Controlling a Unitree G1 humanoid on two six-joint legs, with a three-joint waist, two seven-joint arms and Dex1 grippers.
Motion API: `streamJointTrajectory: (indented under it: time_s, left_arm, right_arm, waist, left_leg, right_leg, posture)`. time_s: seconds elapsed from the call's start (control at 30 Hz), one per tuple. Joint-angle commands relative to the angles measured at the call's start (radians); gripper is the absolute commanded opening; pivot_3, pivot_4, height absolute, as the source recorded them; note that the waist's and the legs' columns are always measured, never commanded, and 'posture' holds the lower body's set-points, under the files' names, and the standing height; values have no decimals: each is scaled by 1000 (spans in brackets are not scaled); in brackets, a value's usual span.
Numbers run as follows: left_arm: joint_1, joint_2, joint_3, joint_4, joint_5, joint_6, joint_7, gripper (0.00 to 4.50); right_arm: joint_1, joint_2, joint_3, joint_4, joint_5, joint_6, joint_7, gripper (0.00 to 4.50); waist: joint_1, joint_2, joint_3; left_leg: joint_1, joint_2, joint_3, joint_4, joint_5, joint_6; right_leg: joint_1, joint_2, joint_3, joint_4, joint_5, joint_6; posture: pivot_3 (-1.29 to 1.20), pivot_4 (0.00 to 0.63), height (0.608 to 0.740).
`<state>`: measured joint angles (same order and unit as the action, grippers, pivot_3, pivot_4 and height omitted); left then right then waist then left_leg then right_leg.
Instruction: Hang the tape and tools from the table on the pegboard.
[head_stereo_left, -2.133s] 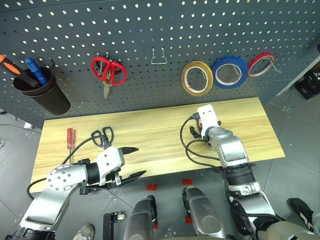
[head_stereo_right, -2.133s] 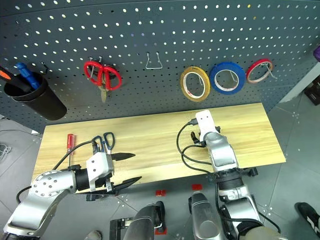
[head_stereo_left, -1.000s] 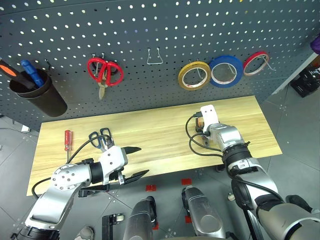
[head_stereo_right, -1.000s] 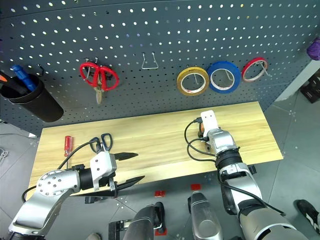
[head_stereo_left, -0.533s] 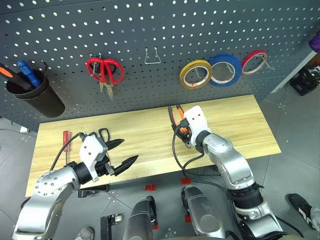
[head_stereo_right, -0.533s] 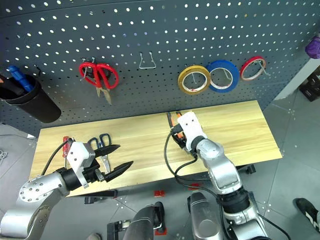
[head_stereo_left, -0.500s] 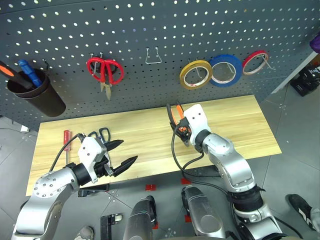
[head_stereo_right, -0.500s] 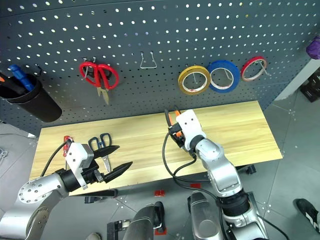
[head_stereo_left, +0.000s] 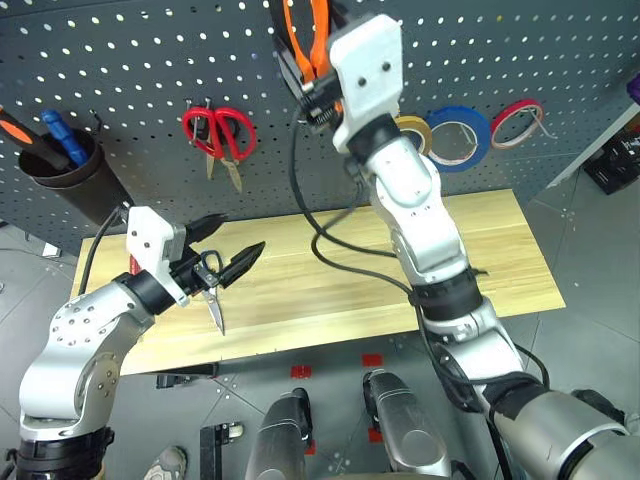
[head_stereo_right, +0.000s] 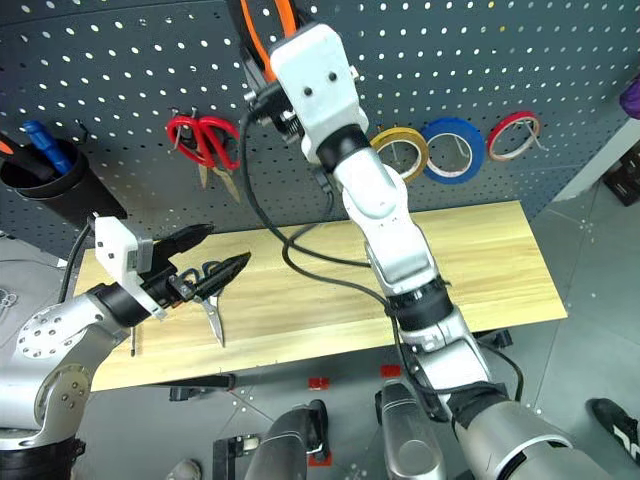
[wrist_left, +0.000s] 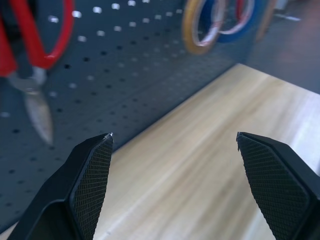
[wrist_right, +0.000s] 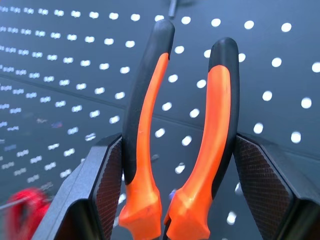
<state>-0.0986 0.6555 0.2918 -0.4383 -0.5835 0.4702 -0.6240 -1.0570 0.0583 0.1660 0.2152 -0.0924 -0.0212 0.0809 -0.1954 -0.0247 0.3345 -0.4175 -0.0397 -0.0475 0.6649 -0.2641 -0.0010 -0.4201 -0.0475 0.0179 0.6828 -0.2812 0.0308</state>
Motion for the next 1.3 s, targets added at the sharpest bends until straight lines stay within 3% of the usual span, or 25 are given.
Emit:
streamJointTrajectory:
  time_s: [0.03,0.27,0.47,0.67,1.03,1.13,1.17,1.2,1.3]
  left_arm:
    - [-14,-20,-6,-62,-14,28,49,4112]
    - [-54,-47,-38,-98,-28,77,91,4112]
    - [-89,-47,-42,-95,-15,82,103,4112]
    - [-76,-59,-44,-82,10,60,113,4112]
    - [-52,-108,-78,-68,68,165,239,4112]
    - [-54,-125,-91,-54,84,165,257,4112]
    - [-55,-131,-90,-46,91,162,268,4296]
    - [-56,-139,-85,-39,100,160,281,4493]
    - [-56,-153,-84,-25,119,157,298,4493]
  right_arm:
    - [-97,24,-18,135,-20,-181,-53,3056]
    - [-218,25,-25,442,-62,-407,-124,3055]
    - [-210,8,-7,570,-116,-500,-162,3055]
    - [-148,-20,3,553,-163,-544,-189,3055]
    - [42,17,-7,286,-52,-267,-15,3054]
    - [98,12,7,191,-31,-179,44,3998]
    - [114,8,11,158,-26,-153,63,4356]
    - [131,2,14,123,-20,-125,83,4500]
    - [170,-16,22,30,1,-49,143,4500]
  waist:
    - [1,0,2]
    - [5,-1,17]
    - [11,-2,23]
    - [24,-2,24]
    - [33,-2,24]
    - [33,-2,24]
    - [32,-2,24]
    - [32,-2,24]
    - [32,-2,24]
  left_leg:
    - [0,0,0,0,0,0]
    - [-1,0,1,-1,0,-1]
    - [-1,0,1,0,1,-1]
    - [-1,0,1,0,1,-2]
    - [0,1,1,0,0,-1]
    - [0,1,1,0,0,-1]
    - [0,1,1,0,0,-1]
    - [0,1,1,0,0,-1]
    - [0,1,1,0,1,-1]
  right_leg:
    - [0,0,0,-1,0,0]
    - [0,0,-1,-1,0,0]
    - [-1,-1,-1,-1,0,0]
    - [0,-1,-1,-1,0,0]
    - [0,-1,-1,-1,0,0]
    - [0,-1,-1,-1,0,0]
    - [0,-1,-1,-1,0,0]
    - [0,-1,-1,0,0,0]
    - [-1,0,-1,1,0,0]
  posture:
    - [-217,396,740]
    - [-190,405,740]
    - [-185,404,740]
    - [-194,401,740]
    - [-226,390,740]
    - [-235,384,740]
    - [-237,382,740]
    - [-238,381,740]
    - [-240,373,740]
